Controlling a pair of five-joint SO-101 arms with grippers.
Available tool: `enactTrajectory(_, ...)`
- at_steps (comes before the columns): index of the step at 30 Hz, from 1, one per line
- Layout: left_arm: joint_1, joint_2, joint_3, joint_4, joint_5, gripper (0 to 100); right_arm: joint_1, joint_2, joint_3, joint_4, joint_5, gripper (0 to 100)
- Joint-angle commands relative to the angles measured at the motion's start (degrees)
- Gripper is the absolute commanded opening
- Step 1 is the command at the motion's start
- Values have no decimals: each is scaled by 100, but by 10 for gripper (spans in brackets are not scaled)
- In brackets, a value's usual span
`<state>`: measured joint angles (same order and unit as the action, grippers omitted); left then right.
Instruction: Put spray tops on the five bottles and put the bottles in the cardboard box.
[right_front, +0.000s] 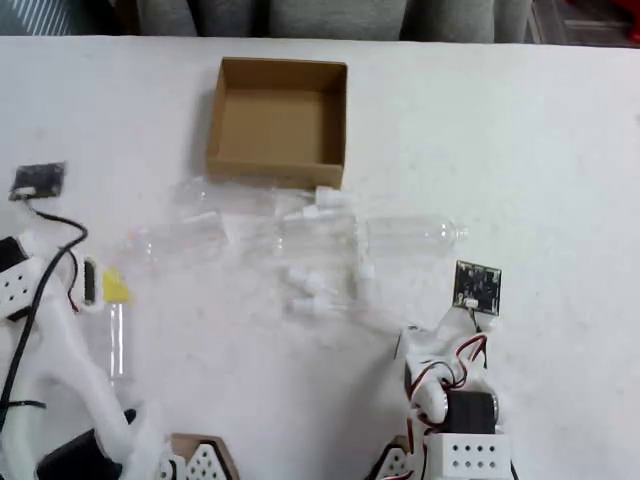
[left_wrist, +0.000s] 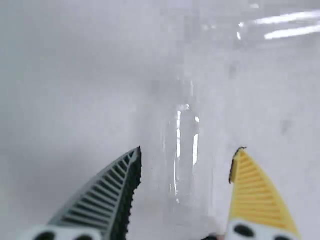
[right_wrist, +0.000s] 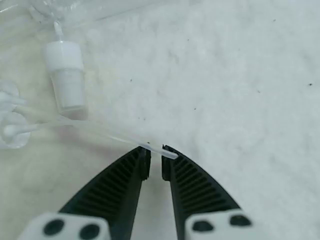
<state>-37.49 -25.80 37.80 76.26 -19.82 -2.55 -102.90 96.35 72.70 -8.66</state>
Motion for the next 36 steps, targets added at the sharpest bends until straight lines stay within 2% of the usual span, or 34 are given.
enactTrajectory(1,163,224,-290,404,-1090,283,-40,-22,44,22,-9,15)
enactTrajectory(7,163,963,-290,-62,-571,283,-40,-22,44,22,-9,15)
enactTrajectory(15,171,1244,-290,-492,-369,283,-40,-22,44,22,-9,15)
enactTrajectory(28,567,1253,334,-1169,-378,282,-13,-22,44,22,-9,15)
enactTrajectory(36,541,1253,343,-1178,-431,282,-4,-22,44,22,-9,15)
